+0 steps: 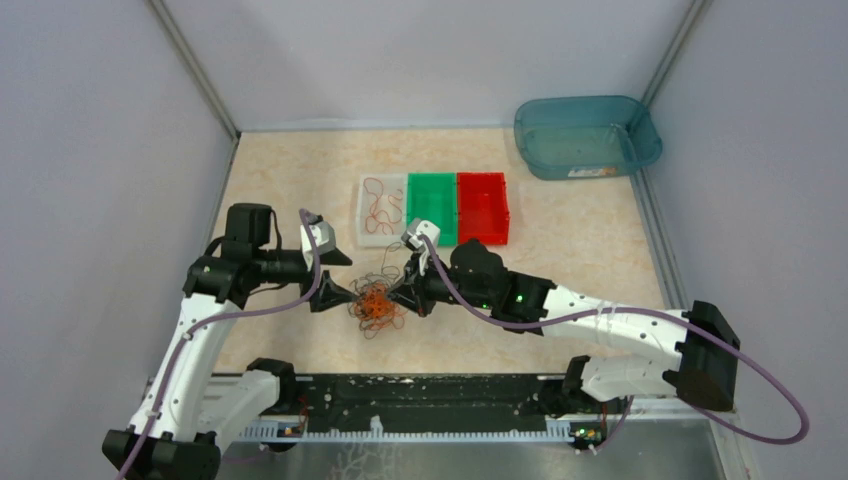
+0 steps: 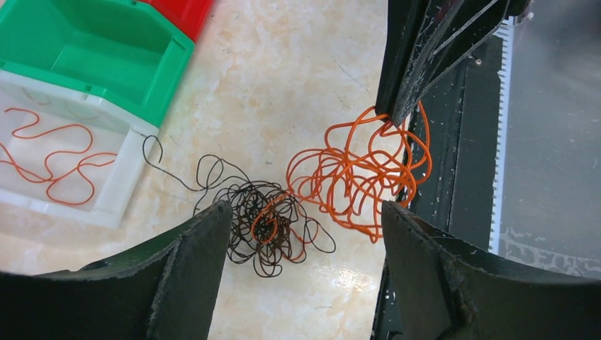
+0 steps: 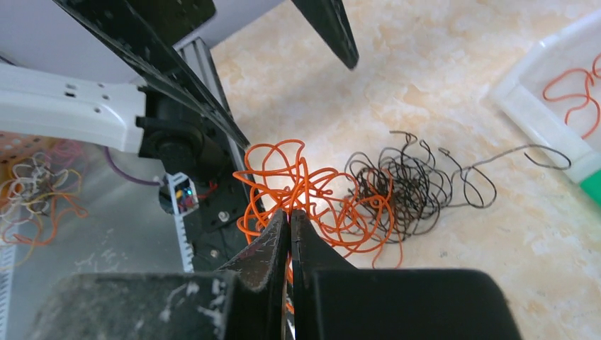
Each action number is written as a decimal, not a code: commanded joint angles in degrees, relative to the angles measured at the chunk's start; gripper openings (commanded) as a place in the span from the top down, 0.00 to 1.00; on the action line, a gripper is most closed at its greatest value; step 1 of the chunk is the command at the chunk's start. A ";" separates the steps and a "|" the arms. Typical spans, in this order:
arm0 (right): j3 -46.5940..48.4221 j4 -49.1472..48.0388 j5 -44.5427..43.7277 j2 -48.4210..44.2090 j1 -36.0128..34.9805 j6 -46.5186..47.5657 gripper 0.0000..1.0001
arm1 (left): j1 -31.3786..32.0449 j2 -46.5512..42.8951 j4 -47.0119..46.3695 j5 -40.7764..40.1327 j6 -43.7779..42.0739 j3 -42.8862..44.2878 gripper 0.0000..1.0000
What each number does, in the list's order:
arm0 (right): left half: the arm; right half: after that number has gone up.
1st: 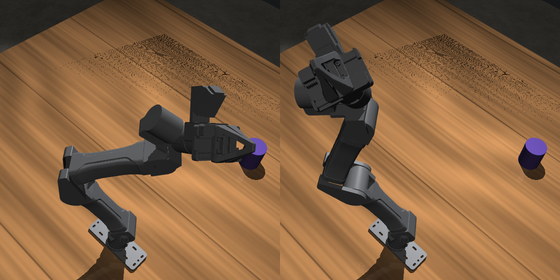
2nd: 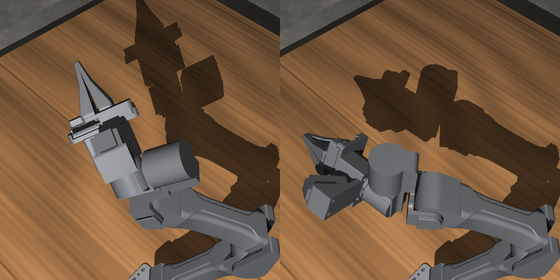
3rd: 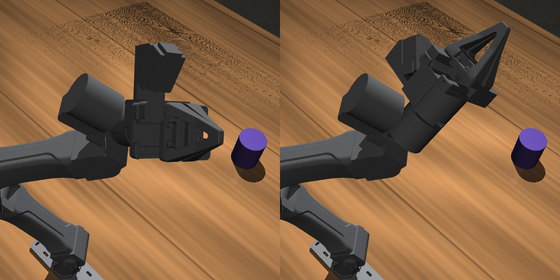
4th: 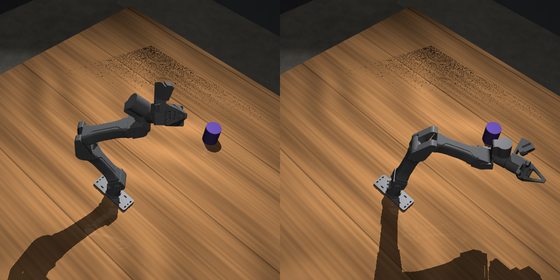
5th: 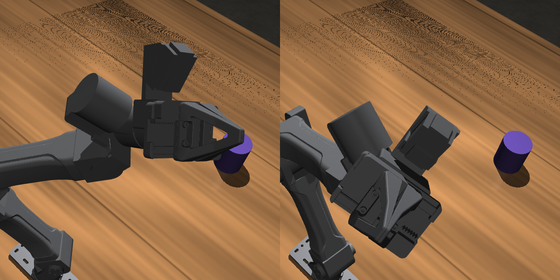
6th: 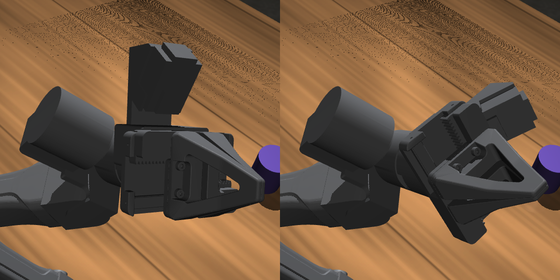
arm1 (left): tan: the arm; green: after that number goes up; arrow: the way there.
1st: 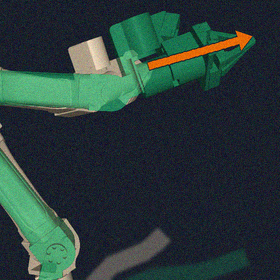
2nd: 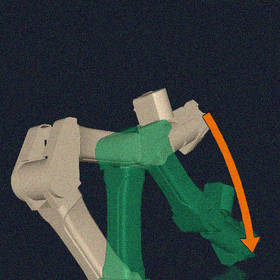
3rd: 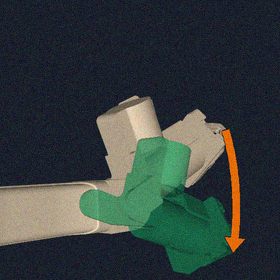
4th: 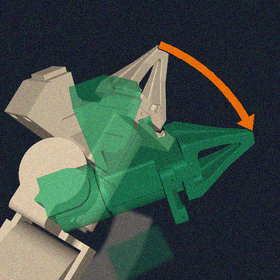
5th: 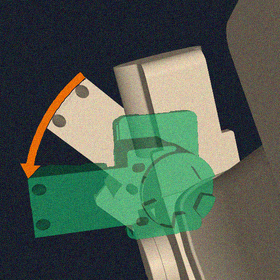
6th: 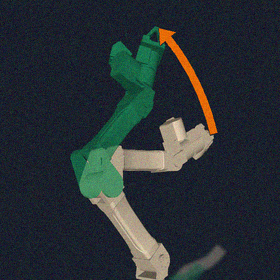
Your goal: Untangle the cables
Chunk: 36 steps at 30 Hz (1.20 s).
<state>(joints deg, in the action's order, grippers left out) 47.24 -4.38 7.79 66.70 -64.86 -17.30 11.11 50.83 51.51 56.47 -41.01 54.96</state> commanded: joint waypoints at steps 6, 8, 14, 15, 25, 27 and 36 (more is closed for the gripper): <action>6.46 -5.20 1.56 1.31 -0.68 -1.34 1.00 | 0.31 1.76 6.31 4.73 -5.47 1.83 0.26; 6.48 -5.44 1.15 1.02 -0.58 -1.12 1.00 | 0.31 1.97 7.94 4.79 -6.62 1.45 0.27; 6.40 -5.20 1.66 1.49 -0.59 -1.25 1.00 | 0.31 1.12 7.59 5.00 -6.93 0.14 0.47; 6.20 -5.47 1.81 1.46 -0.61 -1.44 1.00 | 0.31 1.25 7.43 5.29 -6.89 0.03 0.50; 6.93 -7.14 3.19 2.22 -0.70 -3.36 1.00 | 0.48 1.80 2.42 9.44 -2.21 -1.08 0.46; 6.60 -8.03 3.22 2.12 -0.56 -3.81 1.00 | 0.49 1.70 1.50 9.66 -1.48 -0.91 0.51; 5.89 -10.19 2.43 1.96 -0.60 -4.84 1.00 | 0.49 1.61 -1.03 8.41 0.54 0.52 1.00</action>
<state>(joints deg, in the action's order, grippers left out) 50.78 -9.85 10.39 69.12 -64.88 -21.23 11.27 52.77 53.15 64.12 -41.10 54.26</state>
